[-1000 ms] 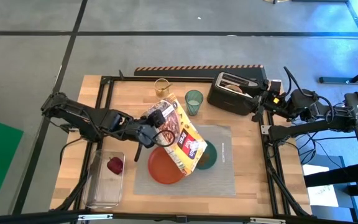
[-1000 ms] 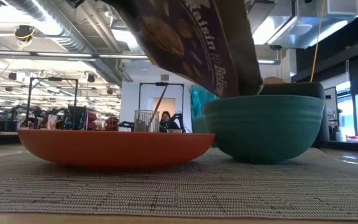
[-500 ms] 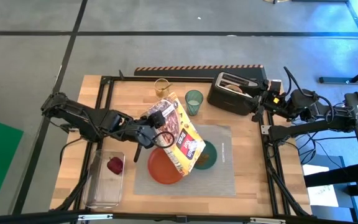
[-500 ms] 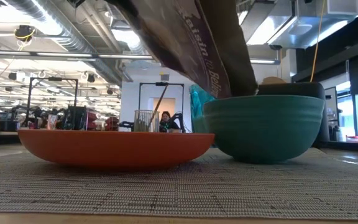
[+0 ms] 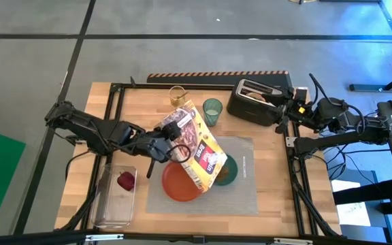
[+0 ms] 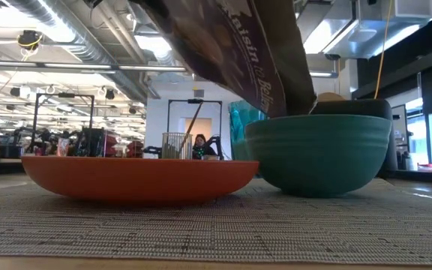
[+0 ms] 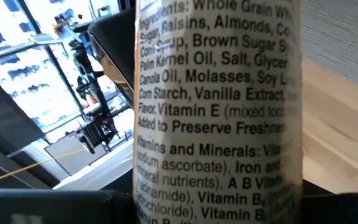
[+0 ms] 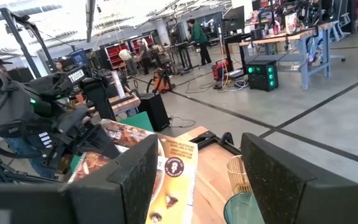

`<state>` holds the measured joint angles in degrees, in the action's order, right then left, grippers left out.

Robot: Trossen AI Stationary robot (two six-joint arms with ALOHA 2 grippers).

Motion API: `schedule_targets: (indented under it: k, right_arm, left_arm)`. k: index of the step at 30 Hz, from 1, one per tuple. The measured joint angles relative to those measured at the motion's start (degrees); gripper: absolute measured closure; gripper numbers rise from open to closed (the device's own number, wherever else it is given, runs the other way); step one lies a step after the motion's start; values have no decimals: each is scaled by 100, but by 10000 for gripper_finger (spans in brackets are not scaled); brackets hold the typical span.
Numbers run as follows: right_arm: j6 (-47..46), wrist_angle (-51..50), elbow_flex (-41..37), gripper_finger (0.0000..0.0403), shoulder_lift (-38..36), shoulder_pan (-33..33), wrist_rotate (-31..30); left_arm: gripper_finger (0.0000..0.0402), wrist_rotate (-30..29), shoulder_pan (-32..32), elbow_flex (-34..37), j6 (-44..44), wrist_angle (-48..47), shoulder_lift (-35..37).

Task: Arrange a breakfast setting
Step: Pour the cereal into the blue bowl from the cereal box

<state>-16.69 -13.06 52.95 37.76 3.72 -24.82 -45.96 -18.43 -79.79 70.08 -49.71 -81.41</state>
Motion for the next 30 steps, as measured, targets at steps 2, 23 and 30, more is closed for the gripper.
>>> schedule_targets:
  k: [2, 23, 30]
  right_arm:
    - [0, -12, -2, 182, 0, -1, 0]
    - [0, -11, 0, 182, -2, -1, 0]
    - [2, -13, -2, 182, 0, -1, 0]
  left_arm:
    - [257, -5, -50, 0, 4, 24, 0]
    - [257, 49, -137, 4, -374, -162, -2]
    - [257, -61, -145, 4, -175, -102, -2]
